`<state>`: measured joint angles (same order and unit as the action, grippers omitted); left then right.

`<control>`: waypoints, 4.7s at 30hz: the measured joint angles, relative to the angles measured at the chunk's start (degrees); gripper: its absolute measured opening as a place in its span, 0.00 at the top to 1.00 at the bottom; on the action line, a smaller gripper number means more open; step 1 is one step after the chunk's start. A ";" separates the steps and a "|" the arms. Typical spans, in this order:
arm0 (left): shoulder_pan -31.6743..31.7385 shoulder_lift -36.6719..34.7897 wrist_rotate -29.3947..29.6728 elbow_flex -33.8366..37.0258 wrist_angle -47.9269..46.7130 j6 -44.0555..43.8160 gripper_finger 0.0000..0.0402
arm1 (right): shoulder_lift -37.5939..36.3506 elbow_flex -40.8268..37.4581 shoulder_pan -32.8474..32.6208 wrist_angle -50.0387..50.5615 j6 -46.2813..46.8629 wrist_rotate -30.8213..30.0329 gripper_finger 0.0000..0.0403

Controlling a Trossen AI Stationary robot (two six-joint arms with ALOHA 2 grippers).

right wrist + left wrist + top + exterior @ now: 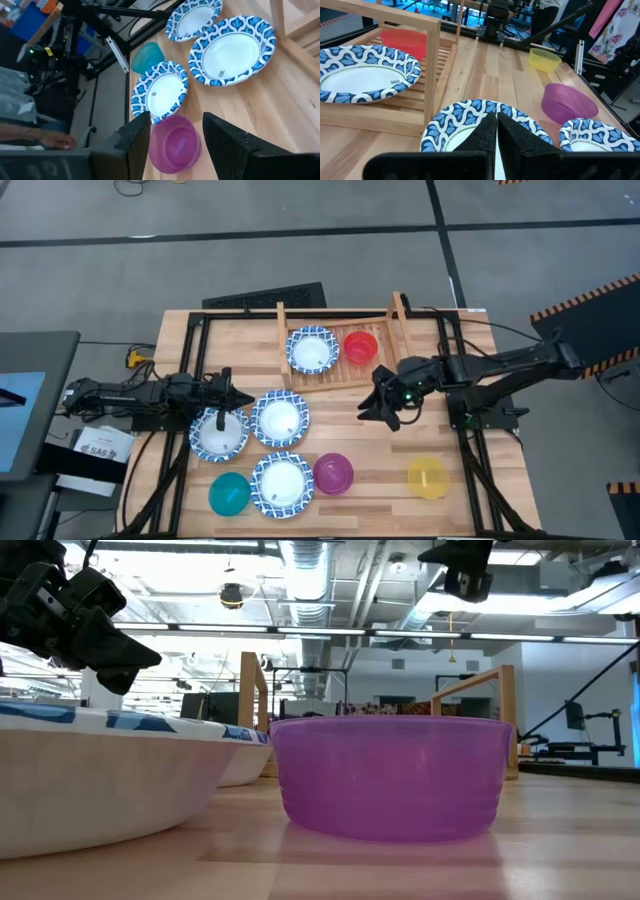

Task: Place and stack bowls onto a shelf
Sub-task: Stack the yellow transparent bowl on top of the orange transparent bowl on the shelf

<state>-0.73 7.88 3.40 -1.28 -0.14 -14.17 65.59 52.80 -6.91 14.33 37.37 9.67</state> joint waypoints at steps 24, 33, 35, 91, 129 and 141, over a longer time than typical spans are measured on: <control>0.02 0.00 0.00 0.00 0.02 0.00 1.00 | 1.24 -3.24 -29.39 38.74 27.07 1.56 0.50; 0.01 0.00 0.00 0.00 0.02 0.01 1.00 | 1.24 -12.35 -35.15 35.11 32.35 -0.87 0.50; 0.00 0.00 -0.02 0.00 0.02 0.02 1.00 | 1.24 -13.69 -35.11 32.65 32.79 -0.85 0.50; 0.00 0.00 0.00 -0.02 0.04 0.00 1.00 | 6.90 -3.53 -19.82 14.11 46.59 -11.10 0.95; 0.02 0.00 0.00 -0.02 0.04 0.02 1.00 | 31.11 12.07 15.56 15.75 91.36 -43.60 0.95; 0.01 -0.01 0.00 -0.02 0.04 0.02 1.00 | 27.13 12.11 19.81 26.55 90.70 -39.26 0.95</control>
<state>-0.72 7.87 3.40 -1.30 -0.10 -14.15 92.72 64.90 12.90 40.88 128.07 -29.59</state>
